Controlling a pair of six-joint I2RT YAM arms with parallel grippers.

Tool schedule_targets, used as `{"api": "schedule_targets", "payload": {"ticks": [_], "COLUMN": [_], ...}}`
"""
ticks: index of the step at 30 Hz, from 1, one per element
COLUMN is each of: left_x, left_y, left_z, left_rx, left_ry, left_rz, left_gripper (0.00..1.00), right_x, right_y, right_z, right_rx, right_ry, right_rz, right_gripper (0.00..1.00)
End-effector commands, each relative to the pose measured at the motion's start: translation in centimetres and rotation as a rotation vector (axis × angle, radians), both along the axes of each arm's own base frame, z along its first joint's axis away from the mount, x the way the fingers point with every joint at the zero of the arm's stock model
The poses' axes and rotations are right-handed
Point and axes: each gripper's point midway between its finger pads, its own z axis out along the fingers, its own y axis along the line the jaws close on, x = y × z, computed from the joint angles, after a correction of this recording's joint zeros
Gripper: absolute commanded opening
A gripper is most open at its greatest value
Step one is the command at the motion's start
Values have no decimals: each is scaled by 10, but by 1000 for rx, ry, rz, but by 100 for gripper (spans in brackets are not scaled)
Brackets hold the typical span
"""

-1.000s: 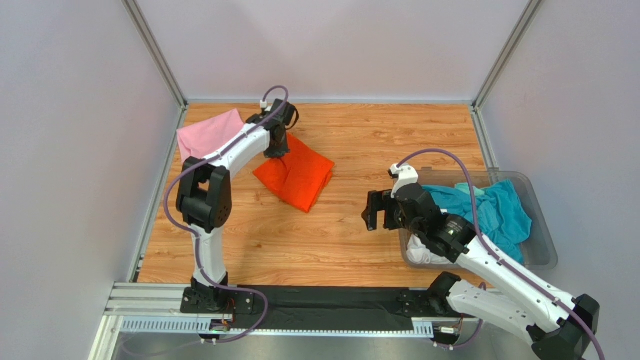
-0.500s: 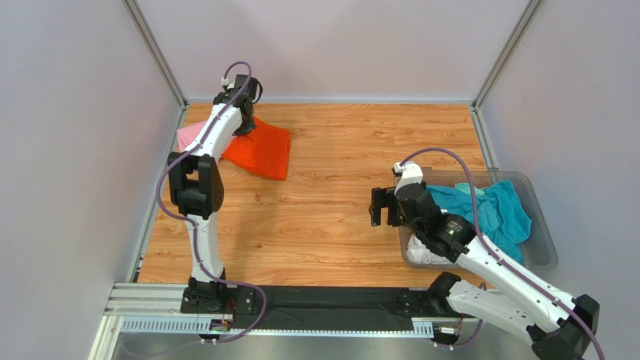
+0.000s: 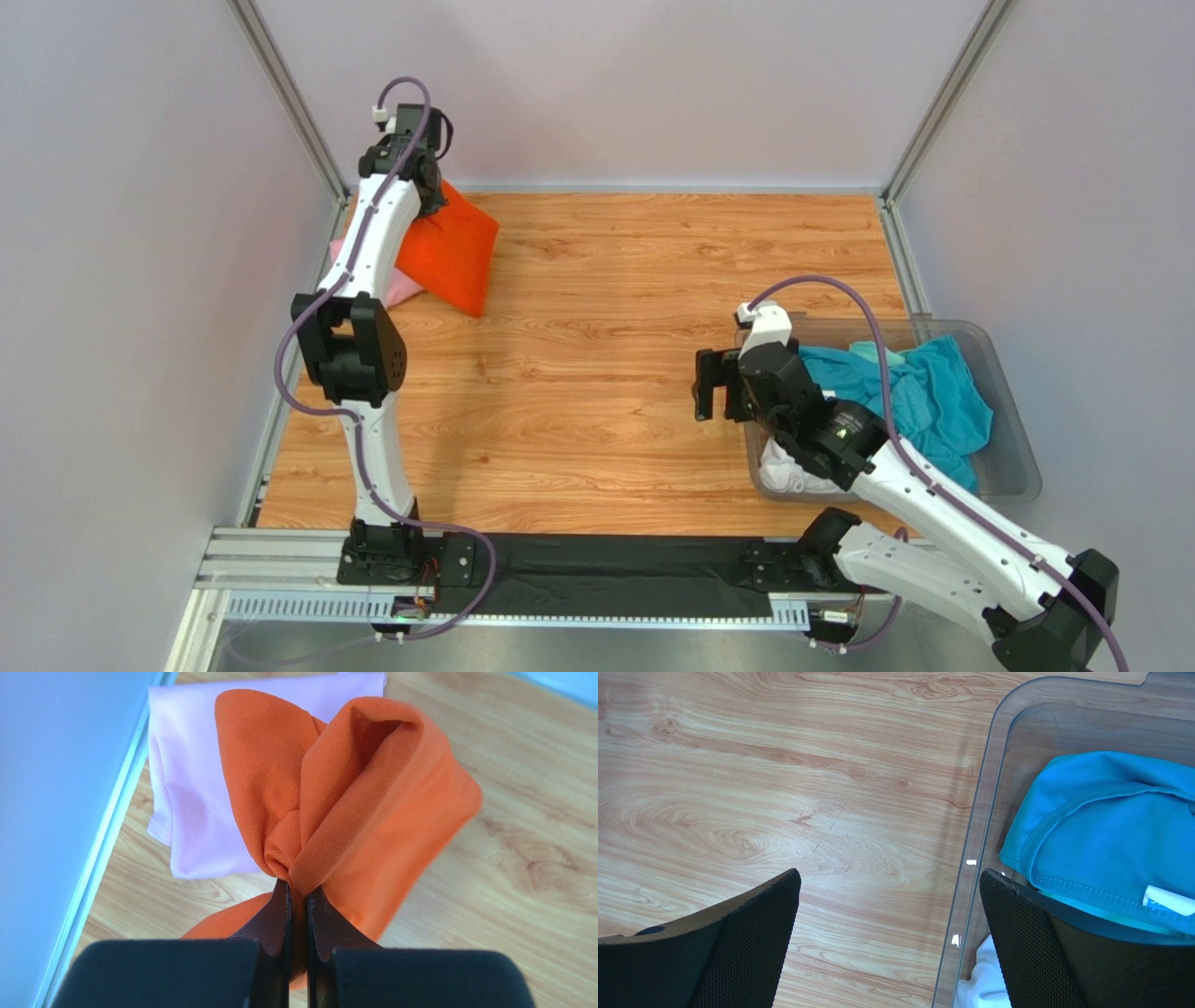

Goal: Fold and stack the t-shirts
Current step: Neatly place the folded tshirt to the corner

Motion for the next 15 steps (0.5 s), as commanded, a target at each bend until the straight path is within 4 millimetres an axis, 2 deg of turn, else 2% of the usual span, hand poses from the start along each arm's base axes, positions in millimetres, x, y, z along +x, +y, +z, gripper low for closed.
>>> {"api": "schedule_targets", "payload": {"ticks": [1,8,9,12,15], "left_x": [7,18,20,24,26], "left_y": [4,1,0,2,8], "left_z": [57,88,99,113,114], "left_rx": [14,-5,-10,-5,-12], "left_ry": [-132,-222,-249,-295,-311], "left_rz": [-21,-36,-39,-32,-4], "left_gripper": [0,0,0,0,0], "right_x": [7,7,7,8,8], "right_y": [-5,-5,-6,-6,-8], "right_z": [3,3,4,4,3], "right_rx": [-14,-11,-13,-14,-19], "right_ry": [-31,-33,-34,-35,-33], "right_rz": [-26,-29,-32,-36,-42], "right_gripper": [100,100,100,100,100]}}
